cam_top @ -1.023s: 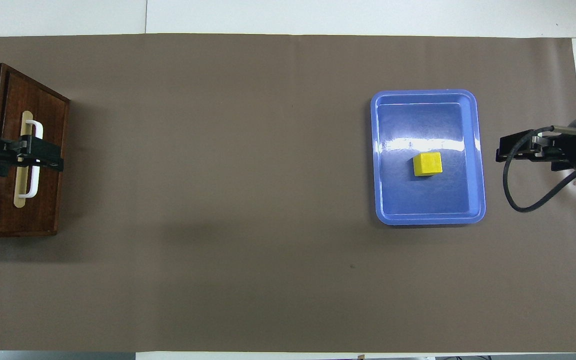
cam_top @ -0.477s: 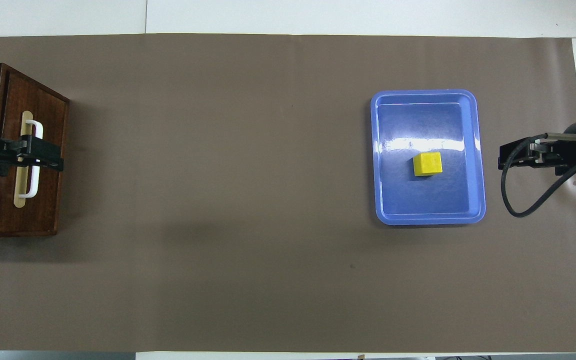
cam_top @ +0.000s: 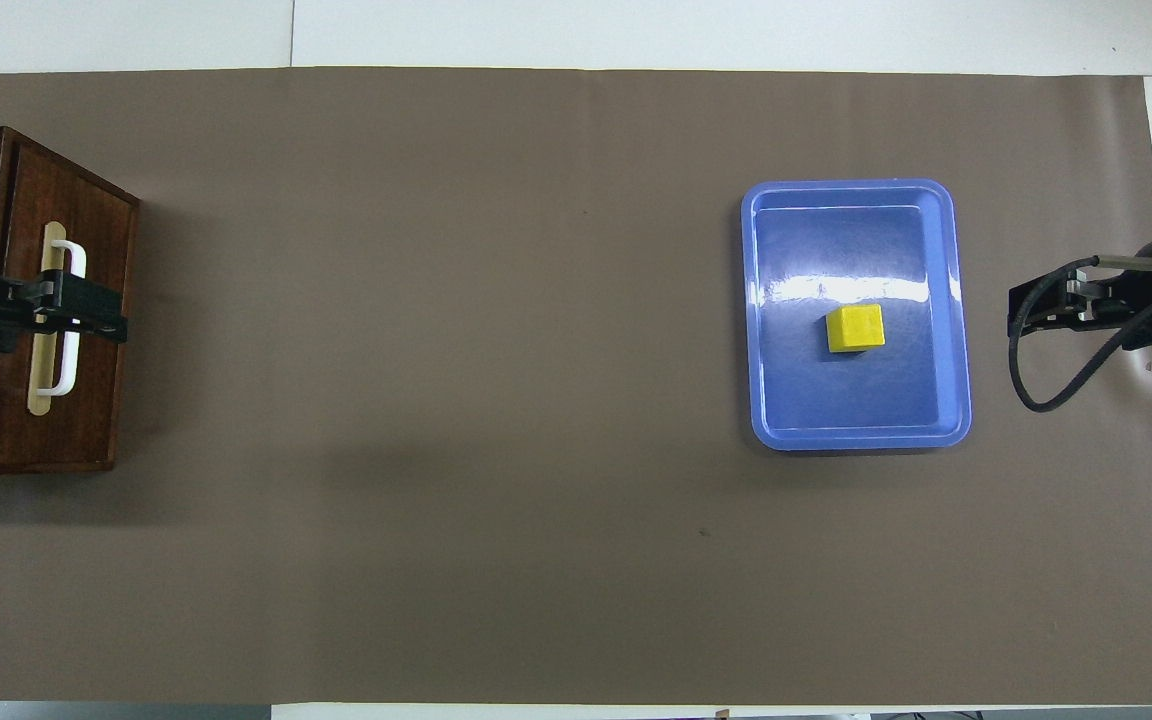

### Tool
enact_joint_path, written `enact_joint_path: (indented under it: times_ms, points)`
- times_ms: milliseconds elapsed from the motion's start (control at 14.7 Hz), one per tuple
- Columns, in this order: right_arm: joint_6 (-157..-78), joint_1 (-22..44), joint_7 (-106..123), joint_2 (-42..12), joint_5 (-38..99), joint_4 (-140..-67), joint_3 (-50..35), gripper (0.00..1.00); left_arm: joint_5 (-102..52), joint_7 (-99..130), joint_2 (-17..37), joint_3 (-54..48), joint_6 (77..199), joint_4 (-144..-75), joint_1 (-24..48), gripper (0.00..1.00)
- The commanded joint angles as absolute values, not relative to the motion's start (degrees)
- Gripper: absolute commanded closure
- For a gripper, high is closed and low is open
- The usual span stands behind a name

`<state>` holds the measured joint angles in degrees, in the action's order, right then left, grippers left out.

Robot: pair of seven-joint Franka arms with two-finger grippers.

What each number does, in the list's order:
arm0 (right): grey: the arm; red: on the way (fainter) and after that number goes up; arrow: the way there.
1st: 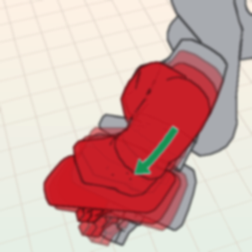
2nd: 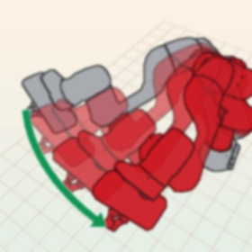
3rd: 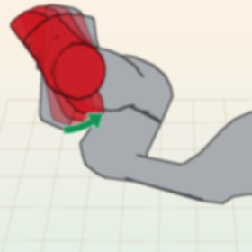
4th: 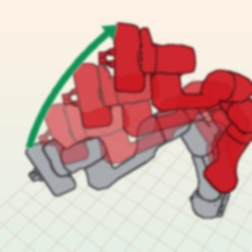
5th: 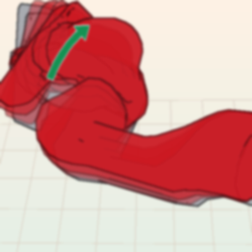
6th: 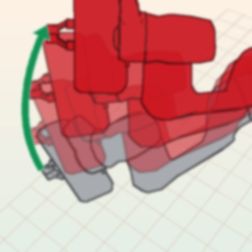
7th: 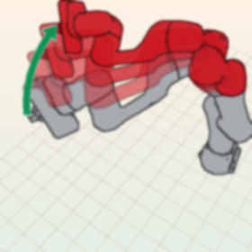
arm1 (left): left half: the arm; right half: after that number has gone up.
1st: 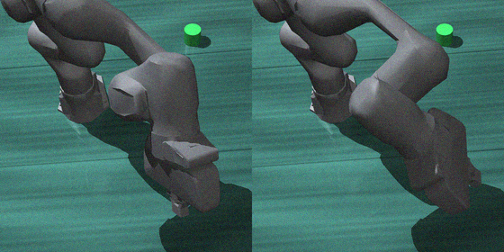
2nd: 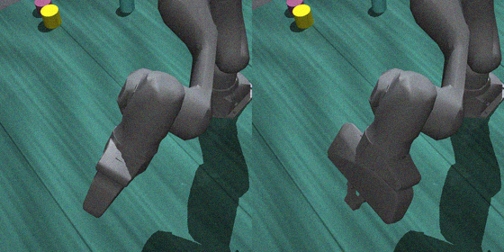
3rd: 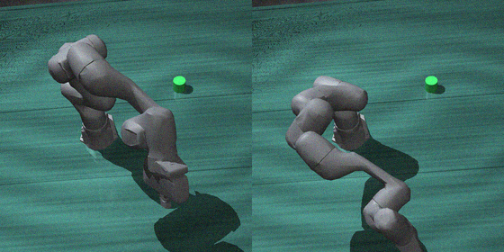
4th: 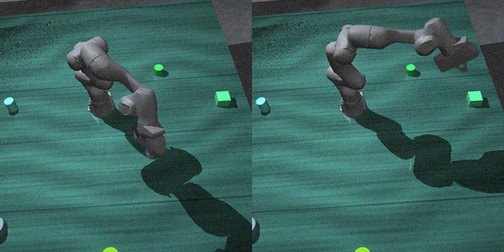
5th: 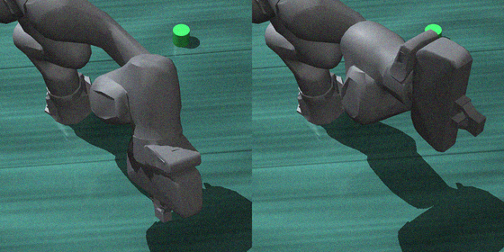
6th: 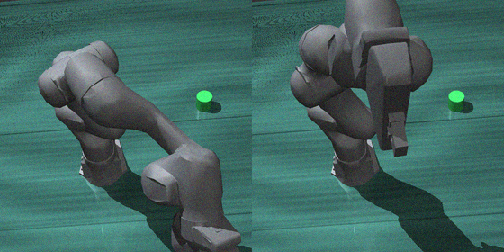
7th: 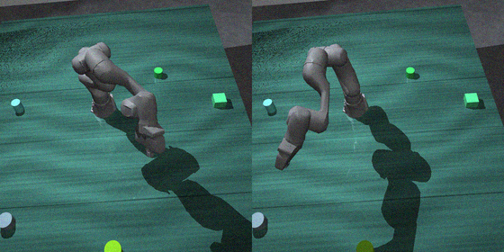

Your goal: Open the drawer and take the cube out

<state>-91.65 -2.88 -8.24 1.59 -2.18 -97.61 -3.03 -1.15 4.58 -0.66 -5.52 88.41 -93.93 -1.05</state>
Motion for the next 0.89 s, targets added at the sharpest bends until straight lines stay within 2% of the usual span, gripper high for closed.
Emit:
enact_joint_path:
  times_ms: [0, 818]
  points:
    - [-90.3, -3.4, -5.4, 1.1, -3.3, -96.3, -3.3, 0.0, -0.4, 4.5, -0.7, -5.6, 88.9, -93.8, -1.1, 0.0]
    - [-89.3, -2.5, -5.8, 1.1, -0.2, -96.2, -3.6, 0.0, -0.4, 4.6, -0.7, -5.6, 88.9, -93.8, -1.1, 0.0]
